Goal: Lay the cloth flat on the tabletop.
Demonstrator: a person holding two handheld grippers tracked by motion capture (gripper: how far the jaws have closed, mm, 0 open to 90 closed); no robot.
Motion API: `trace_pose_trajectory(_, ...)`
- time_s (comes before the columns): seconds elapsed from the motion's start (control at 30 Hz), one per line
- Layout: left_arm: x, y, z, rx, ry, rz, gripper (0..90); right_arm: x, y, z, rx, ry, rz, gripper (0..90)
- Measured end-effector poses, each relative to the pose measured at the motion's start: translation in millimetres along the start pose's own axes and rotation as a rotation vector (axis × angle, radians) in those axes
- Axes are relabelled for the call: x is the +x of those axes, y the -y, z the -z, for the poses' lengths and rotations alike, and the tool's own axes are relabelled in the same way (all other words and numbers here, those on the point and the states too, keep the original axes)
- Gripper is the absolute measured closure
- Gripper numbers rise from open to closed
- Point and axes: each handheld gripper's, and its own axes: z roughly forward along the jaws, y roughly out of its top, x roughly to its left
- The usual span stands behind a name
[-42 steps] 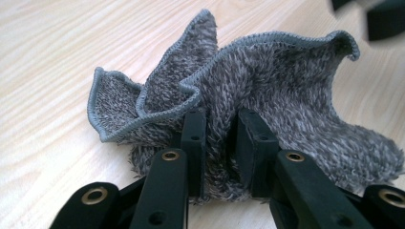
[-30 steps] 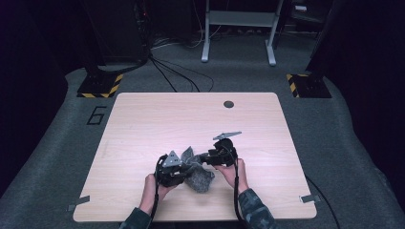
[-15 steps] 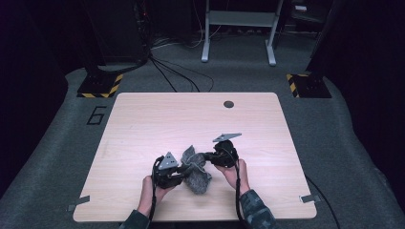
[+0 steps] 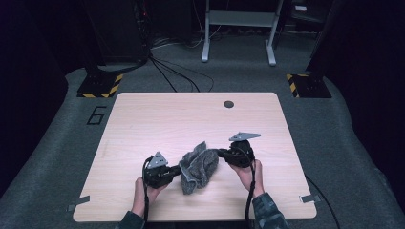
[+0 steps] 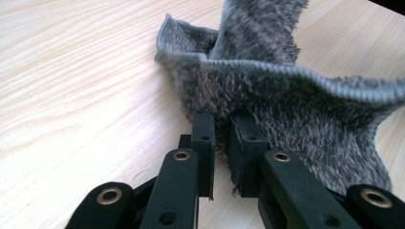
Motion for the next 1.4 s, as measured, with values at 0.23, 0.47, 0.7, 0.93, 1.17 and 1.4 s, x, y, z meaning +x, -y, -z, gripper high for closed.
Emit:
trace_pose_trajectory(0.23,10.5,3.8,1.2,0.007,0.000,0.037,81.3,-5.4,10.3,18.1,-0.002,0.041,0.006,85.4)
trace_pose_trajectory(0.47,17.5,11.3,4.4,0.016,-0.008,0.054,83.0,-16.9,30.4,36.2,0.013,0.085,-0.023,85.3)
trace_pose_trajectory(0.7,24.4,17.8,7.8,0.027,-0.022,0.084,83.3,-28.0,52.0,49.7,0.040,0.136,-0.047,85.1)
trace_pose_trajectory(0.93,28.0,26.6,11.9,0.037,-0.023,0.107,83.2,-39.7,71.7,56.8,0.080,0.161,-0.096,84.7)
trace_pose_trajectory(1.17,38.9,30.7,26.3,0.060,-0.037,0.158,62.3,-49.1,83.1,57.5,0.103,0.146,-0.132,59.0)
trace_pose_trajectory(1.4,42.2,21.3,46.9,0.023,-0.112,0.247,36.3,-53.2,61.4,67.3,0.043,0.145,-0.135,48.7)
